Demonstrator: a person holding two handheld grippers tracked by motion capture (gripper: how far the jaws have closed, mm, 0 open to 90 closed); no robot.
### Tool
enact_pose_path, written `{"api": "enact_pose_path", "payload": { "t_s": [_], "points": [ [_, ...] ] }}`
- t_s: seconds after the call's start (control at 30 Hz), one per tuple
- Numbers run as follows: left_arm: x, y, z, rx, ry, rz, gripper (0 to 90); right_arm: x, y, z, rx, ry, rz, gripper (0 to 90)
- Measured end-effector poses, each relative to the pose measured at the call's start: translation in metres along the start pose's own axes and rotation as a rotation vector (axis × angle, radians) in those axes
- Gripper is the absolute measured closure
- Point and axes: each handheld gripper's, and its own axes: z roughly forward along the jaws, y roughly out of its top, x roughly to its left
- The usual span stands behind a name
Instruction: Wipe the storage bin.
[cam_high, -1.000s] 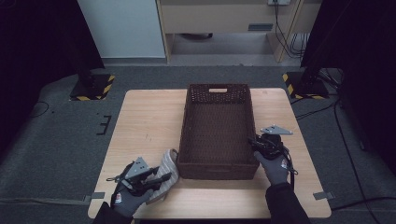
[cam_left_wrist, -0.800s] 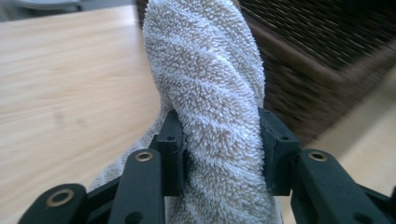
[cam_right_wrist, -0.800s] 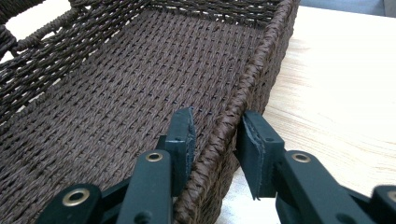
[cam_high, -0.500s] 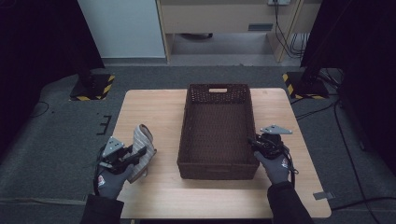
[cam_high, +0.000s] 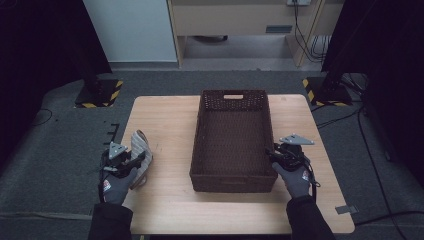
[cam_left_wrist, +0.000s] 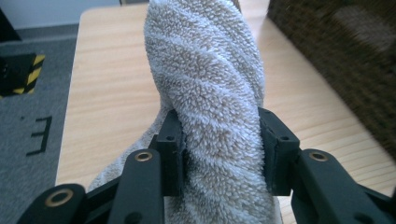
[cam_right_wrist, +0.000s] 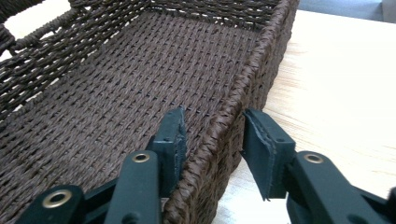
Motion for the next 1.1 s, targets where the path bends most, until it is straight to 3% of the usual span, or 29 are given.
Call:
{"api": "enact_pose_path", "payload": {
  "t_s": [0.27,0.47,0.87,1.1],
  "points": [
    [0.004,-0.009,0.015,0.085,0.013,0.018,56.3,0.000,-0.001,0.000,-0.007,-0.002,0.000,56.4],
    [0.001,-0.014,0.025,0.116,0.006,0.032,53.4,-0.001,0.000,-0.001,-0.007,-0.008,0.003,51.8],
    [0.003,-0.015,0.025,0.067,-0.017,0.006,35.5,-0.002,0.004,-0.008,-0.039,0.006,0.011,46.1],
    [0.001,-0.007,0.014,0.014,-0.046,-0.005,32.8,0.000,0.002,-0.003,0.005,0.010,-0.011,50.1]
  ]
}}
